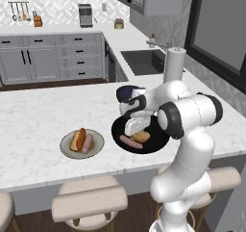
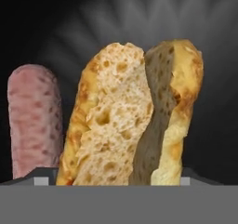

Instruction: Place one bun and one sausage from the bowl on each plate.

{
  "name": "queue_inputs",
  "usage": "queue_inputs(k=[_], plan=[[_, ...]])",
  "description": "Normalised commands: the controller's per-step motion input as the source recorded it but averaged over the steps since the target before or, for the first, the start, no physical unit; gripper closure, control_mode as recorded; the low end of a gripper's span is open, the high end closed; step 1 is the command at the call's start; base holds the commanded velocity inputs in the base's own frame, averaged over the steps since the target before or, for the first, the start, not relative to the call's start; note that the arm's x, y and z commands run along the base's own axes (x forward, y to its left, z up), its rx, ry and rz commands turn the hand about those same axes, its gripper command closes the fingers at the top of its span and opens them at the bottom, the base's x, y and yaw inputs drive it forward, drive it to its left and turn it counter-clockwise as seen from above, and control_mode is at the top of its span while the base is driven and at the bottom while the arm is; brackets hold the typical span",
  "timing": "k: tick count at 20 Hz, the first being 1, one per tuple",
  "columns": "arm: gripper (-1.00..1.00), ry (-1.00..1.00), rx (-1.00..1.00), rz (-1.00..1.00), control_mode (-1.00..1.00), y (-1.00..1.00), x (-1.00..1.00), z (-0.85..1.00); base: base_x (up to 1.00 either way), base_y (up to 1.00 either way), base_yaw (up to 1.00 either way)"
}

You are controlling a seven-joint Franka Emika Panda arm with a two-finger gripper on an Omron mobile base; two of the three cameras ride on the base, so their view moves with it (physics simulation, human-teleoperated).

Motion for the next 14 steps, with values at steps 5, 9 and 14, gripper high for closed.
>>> queue_inputs(k=[5,9,14], plan=[[1.00,-0.25,0.01,0.01,-1.00,-0.41,-0.75,0.67,0.00,0.00,0.00],[1.00,-0.23,0.04,0.00,-1.00,-0.14,-0.87,1.00,0.00,0.00,0.00],[1.00,-0.10,0.04,-0.08,-1.00,0.00,-0.82,1.00,0.00,0.00,0.00]])
